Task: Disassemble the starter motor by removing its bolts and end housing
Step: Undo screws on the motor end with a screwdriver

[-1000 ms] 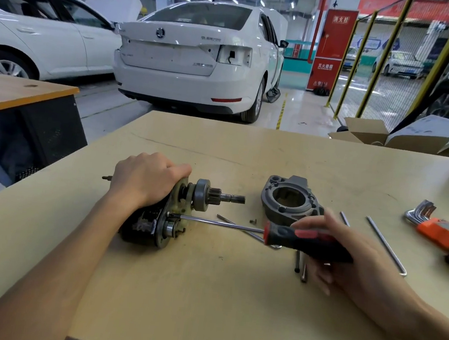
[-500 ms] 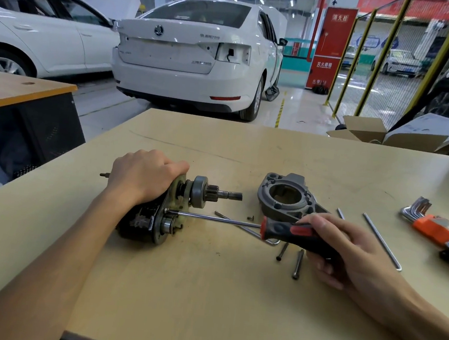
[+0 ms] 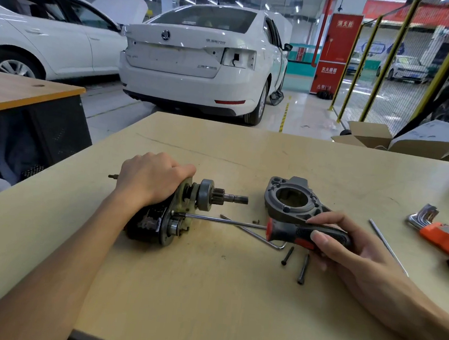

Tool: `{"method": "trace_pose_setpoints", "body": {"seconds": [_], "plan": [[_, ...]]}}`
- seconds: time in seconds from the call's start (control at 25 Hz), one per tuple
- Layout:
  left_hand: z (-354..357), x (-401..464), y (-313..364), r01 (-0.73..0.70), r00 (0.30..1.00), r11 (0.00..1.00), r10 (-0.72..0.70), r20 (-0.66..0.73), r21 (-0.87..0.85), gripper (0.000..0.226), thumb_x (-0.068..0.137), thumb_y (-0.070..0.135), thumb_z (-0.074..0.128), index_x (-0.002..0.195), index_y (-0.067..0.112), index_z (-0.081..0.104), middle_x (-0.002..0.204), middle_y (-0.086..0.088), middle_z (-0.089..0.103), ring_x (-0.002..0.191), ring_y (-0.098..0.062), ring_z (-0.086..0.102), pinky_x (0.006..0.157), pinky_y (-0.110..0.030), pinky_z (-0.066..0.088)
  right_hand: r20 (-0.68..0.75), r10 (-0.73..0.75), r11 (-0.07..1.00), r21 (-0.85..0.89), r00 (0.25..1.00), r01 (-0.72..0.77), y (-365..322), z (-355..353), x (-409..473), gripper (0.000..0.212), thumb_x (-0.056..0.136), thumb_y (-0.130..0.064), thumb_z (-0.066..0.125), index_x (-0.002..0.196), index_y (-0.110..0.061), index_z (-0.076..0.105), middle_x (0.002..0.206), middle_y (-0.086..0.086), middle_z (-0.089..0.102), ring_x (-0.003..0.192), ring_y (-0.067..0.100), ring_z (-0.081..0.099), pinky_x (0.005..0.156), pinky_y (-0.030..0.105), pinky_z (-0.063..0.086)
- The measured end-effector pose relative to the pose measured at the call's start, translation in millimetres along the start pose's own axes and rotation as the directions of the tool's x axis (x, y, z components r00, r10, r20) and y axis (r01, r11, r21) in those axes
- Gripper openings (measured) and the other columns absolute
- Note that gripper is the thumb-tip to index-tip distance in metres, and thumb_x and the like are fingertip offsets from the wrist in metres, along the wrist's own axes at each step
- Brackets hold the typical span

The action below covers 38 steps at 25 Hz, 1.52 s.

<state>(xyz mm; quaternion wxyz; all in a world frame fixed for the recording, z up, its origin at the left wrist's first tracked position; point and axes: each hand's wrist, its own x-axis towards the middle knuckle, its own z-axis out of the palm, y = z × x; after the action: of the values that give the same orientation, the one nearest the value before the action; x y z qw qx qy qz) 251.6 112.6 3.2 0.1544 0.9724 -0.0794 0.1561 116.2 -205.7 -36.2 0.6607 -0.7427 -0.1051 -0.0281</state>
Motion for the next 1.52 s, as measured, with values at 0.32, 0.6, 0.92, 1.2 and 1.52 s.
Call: {"method": "trace_pose_setpoints", "body": {"seconds": [0.32,0.6,0.92,1.2,1.52], "plan": [[1,0,0,0.001,1.000,1.000,-0.001,0.003,0.012,0.058,0.071,0.057,0.032,0.066,0.007,0.060,0.068,-0.004,0.064,0.066,-0.023,0.054,0.057,-0.031,0.030,0.000,0.013,0.995,0.097,1.000,-0.013,-3,6,1,0.059,0.072,-0.050,0.084,0.117,-0.018,0.064,0.074,0.009,0.050,0.063,0.020,0.049,0.055,0.027,0.048],[1,1,-1,0.021,1.000,1.000,-0.021,0.001,0.015,0.055,0.070,0.058,0.033,0.061,0.010,0.056,0.067,-0.004,0.063,0.066,-0.022,0.053,0.056,-0.031,0.027,-0.061,0.115,0.993,0.017,0.992,-0.114,-8,10,-2,0.062,0.081,-0.073,0.053,0.104,-0.017,0.068,0.057,0.008,0.046,0.043,0.020,0.033,0.040,0.021,0.027],[2,1,-2,0.005,1.000,1.000,-0.004,-0.008,0.028,0.059,0.072,0.059,0.033,0.067,0.009,0.063,0.069,-0.003,0.063,0.066,-0.021,0.052,0.057,-0.030,0.028,-0.026,0.095,0.992,0.082,0.995,-0.093,-10,10,-1,0.056,0.073,-0.064,0.068,0.098,-0.013,0.069,0.057,0.006,0.041,0.047,0.016,0.031,0.041,0.022,0.022],[2,1,-1,-0.006,1.000,1.000,0.006,-0.005,0.029,0.060,0.072,0.060,0.031,0.067,0.009,0.063,0.069,-0.003,0.063,0.066,-0.020,0.052,0.057,-0.031,0.028,-0.029,0.017,0.988,0.157,0.999,-0.012,-8,11,1,0.067,0.053,-0.050,0.091,0.106,-0.013,0.073,0.094,0.015,0.069,0.064,0.013,0.048,0.055,0.019,0.044],[1,1,0,-0.009,1.000,1.000,0.010,-0.008,0.018,0.059,0.072,0.060,0.031,0.062,0.009,0.058,0.067,-0.004,0.063,0.067,-0.022,0.053,0.058,-0.032,0.029,-0.075,0.144,0.989,0.056,0.987,-0.140,-14,15,-1,0.057,0.078,-0.068,0.062,0.089,-0.013,0.071,0.054,0.009,0.047,0.039,0.016,0.036,0.036,0.016,0.027]]}}
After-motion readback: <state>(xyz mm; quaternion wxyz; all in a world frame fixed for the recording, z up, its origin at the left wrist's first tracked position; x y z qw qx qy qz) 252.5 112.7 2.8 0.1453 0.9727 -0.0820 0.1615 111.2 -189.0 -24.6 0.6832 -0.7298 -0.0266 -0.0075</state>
